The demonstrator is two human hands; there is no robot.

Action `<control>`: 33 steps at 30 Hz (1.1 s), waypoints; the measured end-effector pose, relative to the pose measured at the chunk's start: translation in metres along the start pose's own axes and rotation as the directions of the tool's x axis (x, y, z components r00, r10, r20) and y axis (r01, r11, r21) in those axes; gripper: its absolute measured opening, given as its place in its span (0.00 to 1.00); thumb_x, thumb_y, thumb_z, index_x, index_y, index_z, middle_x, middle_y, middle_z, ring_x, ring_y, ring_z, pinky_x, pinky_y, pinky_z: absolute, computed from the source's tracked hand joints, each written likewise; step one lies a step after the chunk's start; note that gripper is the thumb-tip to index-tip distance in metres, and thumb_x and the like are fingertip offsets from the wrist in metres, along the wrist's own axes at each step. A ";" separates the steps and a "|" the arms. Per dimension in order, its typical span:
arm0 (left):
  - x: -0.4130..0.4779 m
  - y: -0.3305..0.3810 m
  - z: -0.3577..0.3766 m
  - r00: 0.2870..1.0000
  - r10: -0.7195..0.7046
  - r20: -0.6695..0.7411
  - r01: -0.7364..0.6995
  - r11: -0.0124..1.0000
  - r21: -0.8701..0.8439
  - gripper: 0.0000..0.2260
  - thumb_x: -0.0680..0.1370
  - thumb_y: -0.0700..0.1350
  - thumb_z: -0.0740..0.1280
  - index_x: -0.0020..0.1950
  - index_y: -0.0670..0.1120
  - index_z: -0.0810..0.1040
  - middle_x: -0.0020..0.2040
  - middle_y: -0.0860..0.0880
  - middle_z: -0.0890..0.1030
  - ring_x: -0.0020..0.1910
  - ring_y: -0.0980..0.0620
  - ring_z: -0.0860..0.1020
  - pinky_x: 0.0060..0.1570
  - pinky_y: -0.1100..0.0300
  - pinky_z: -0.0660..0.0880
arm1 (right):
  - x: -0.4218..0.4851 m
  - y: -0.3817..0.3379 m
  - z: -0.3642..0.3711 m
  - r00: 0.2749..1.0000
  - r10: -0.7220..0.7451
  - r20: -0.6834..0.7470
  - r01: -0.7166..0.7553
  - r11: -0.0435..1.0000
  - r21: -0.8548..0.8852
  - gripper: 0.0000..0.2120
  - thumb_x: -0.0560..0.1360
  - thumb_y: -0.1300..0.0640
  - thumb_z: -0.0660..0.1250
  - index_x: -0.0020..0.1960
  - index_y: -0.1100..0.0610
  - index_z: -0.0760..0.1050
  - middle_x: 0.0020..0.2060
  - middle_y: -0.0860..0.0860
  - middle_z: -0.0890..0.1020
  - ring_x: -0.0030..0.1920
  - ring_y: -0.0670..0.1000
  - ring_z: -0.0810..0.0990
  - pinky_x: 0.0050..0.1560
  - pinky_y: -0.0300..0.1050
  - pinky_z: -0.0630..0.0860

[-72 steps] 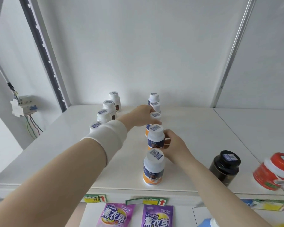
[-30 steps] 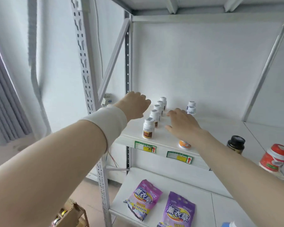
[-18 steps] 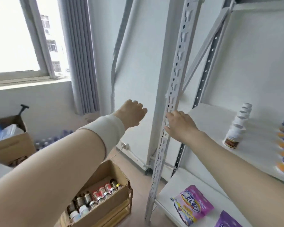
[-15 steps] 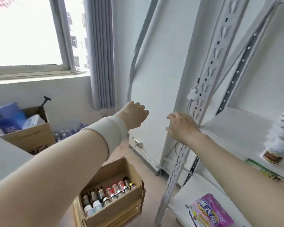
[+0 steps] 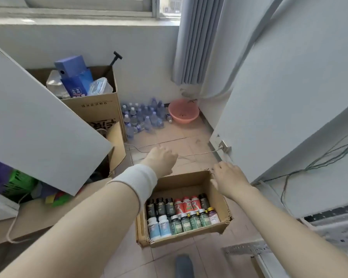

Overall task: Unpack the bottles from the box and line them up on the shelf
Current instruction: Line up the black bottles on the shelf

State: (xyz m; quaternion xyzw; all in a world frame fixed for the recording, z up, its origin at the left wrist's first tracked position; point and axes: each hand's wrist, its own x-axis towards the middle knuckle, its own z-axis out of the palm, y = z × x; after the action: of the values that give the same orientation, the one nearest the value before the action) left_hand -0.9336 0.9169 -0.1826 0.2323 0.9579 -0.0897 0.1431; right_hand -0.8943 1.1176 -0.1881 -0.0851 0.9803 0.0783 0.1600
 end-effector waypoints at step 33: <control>0.183 0.007 0.400 0.706 -0.194 0.681 0.659 0.534 -0.530 0.21 0.77 0.58 0.62 0.66 0.49 0.70 0.64 0.45 0.75 0.69 0.45 0.65 0.70 0.52 0.60 | 0.215 -0.091 0.383 0.772 -0.065 0.632 -0.406 0.714 0.570 0.27 0.67 0.38 0.69 0.58 0.55 0.73 0.54 0.53 0.80 0.57 0.57 0.76 0.56 0.53 0.74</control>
State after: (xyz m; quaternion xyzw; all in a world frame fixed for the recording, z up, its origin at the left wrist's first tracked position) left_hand -0.9931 0.9040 -0.6183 -0.1380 0.8492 0.2138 0.4628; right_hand -0.9623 1.0676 -0.6288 0.1062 0.8359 -0.2468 0.4787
